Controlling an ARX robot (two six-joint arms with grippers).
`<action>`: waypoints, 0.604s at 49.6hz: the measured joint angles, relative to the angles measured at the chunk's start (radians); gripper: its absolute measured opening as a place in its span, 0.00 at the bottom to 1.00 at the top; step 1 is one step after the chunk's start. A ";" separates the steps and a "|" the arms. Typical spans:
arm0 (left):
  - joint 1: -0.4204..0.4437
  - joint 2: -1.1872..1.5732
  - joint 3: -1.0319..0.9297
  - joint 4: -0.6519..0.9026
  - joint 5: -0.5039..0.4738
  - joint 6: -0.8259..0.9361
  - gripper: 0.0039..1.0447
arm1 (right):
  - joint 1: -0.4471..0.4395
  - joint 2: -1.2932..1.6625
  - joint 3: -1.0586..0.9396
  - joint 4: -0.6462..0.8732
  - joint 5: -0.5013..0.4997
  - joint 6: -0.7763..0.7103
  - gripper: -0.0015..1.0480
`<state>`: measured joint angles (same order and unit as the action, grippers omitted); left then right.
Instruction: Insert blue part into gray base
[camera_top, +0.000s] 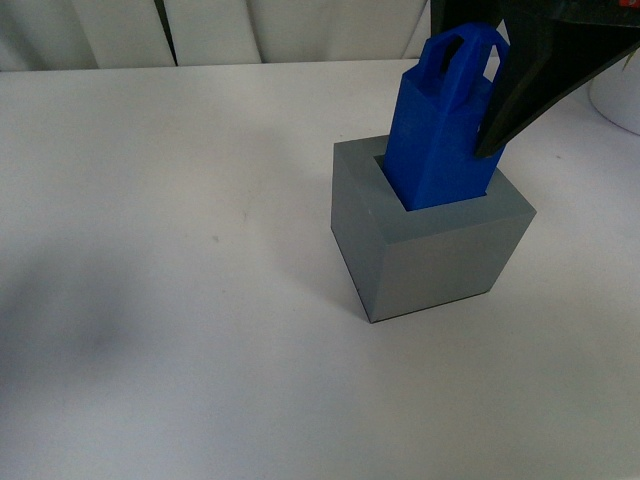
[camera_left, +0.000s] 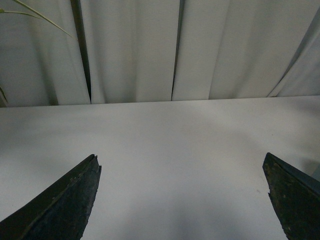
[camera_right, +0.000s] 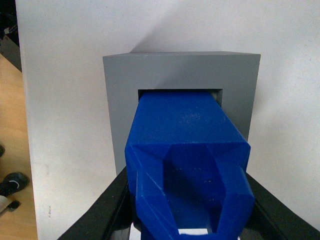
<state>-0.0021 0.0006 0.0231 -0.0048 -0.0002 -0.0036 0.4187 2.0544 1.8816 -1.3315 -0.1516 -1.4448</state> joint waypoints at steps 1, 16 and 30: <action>0.000 0.000 0.000 0.000 0.000 0.000 0.94 | 0.000 0.000 -0.001 0.006 -0.002 0.000 0.47; 0.000 0.000 0.000 0.000 0.000 0.000 0.94 | -0.017 -0.024 -0.015 0.062 -0.107 0.038 0.93; 0.000 0.000 0.000 0.000 0.000 0.000 0.94 | -0.061 -0.200 -0.176 0.199 -0.233 0.097 0.93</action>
<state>-0.0021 0.0006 0.0231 -0.0048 -0.0002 -0.0036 0.3580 1.8542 1.7054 -1.1328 -0.3843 -1.3483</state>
